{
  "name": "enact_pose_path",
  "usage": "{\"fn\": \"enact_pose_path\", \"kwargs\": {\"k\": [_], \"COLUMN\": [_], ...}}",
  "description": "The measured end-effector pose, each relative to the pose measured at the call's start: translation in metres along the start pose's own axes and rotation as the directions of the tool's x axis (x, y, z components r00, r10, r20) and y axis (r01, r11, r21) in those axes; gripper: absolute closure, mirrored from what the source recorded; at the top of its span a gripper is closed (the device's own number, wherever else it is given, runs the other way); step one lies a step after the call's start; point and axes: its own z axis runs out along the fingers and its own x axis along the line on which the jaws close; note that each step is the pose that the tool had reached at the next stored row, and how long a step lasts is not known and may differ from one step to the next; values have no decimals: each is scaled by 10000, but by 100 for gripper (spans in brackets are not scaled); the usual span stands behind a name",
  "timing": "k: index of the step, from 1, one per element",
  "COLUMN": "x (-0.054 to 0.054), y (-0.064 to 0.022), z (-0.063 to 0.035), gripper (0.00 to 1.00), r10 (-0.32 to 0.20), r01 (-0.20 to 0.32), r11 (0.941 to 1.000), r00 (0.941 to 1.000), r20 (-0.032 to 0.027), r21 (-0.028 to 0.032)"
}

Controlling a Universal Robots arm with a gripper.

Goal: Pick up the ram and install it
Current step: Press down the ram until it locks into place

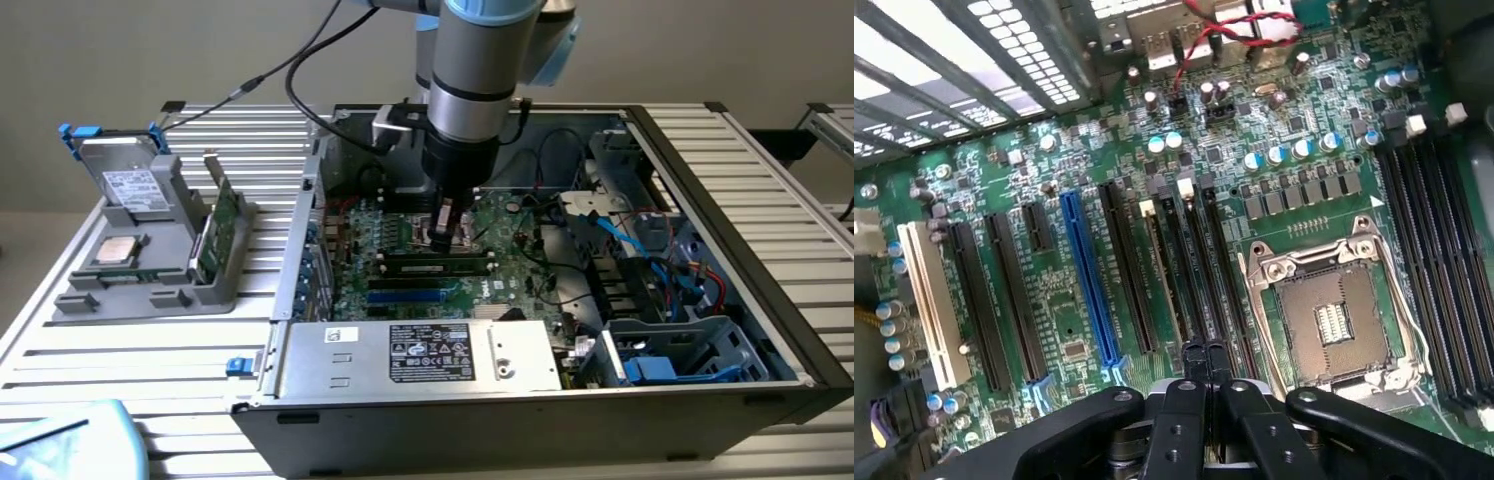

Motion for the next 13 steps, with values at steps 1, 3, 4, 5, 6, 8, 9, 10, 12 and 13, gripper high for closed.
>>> {"fn": "enact_pose_path", "kwargs": {"k": [1,3,4,5,6,8,9,10,12,13], "x": [0,0,0,0,0,0,0,0,0,0], "y": [0,0,0,0,0,-1,-1,-1,-1,-1], "z": [1,3,4,6,6,9,10,11,13,14], "gripper": [89,89,89,89,89,89,89,89,89,89], "r10": [182,505,659,816,957,1272,1430,1588,1910,2074], "r01": [-182,-505,-659,-816,-957,-1272,-1430,-1587,-1909,-2074], "r11": [9998,9987,9978,9967,9954,9919,9897,9873,9816,9782], "r00": [9998,9987,9978,9966,9954,9918,9897,9872,9815,9781], "r20": [13,37,49,62,71,96,107,119,143,155], "r21": [-3,-10,-13,-17,-21,-29,-34,-38,-48,-54]}}
